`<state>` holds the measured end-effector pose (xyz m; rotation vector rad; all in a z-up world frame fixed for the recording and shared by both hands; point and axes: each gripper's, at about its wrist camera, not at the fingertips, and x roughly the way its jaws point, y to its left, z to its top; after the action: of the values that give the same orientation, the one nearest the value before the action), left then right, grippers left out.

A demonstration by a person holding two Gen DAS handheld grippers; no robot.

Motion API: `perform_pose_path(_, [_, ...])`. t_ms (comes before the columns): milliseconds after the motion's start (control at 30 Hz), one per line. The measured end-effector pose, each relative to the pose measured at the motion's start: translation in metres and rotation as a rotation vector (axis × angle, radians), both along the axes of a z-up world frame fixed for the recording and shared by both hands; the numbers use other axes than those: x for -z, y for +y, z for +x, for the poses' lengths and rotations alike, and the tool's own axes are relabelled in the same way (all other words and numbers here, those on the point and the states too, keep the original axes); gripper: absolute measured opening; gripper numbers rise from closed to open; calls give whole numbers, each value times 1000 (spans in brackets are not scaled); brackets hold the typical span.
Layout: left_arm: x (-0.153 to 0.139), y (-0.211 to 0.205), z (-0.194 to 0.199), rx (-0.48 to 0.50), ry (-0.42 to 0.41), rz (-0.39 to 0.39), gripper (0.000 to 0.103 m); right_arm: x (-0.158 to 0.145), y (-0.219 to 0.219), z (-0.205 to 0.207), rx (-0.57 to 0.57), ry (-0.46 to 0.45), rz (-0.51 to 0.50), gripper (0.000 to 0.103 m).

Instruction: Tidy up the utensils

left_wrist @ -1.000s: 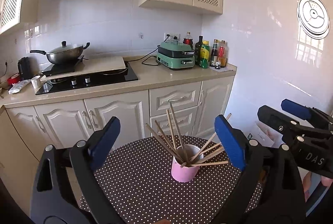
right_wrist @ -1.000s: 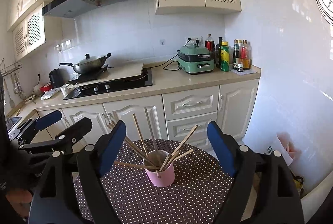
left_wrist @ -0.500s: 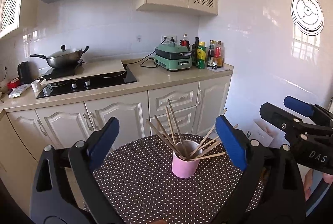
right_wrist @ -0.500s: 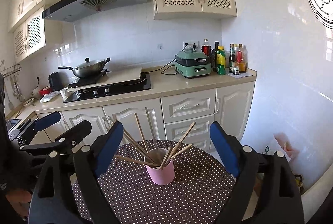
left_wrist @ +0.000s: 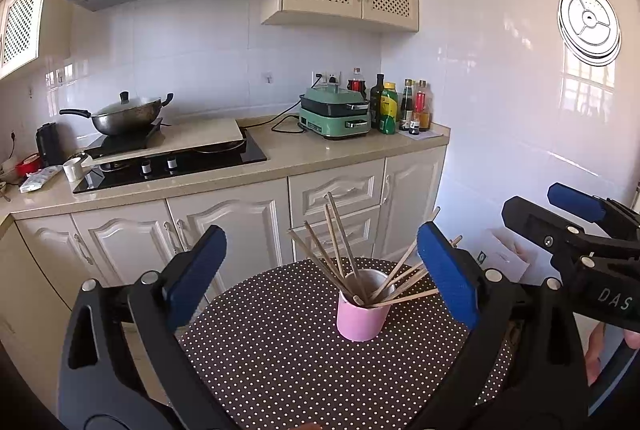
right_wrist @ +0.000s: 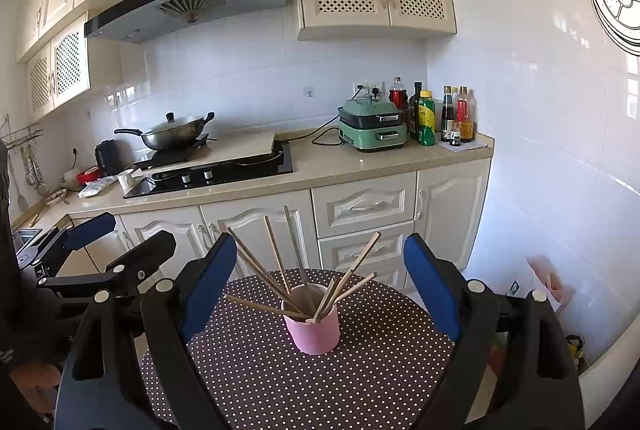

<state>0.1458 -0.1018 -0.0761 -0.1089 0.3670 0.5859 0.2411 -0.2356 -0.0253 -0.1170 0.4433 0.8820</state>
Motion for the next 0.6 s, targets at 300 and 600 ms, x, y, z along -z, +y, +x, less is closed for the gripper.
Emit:
perform_pose_path(300, [4, -1, -3, -1, 7, 3, 95, -1, -1, -2, 2, -6, -1, 85])
perform_pose_path(600, [3, 0, -4, -4, 12, 7, 95, 0, -3, -2, 8, 7, -4, 85])
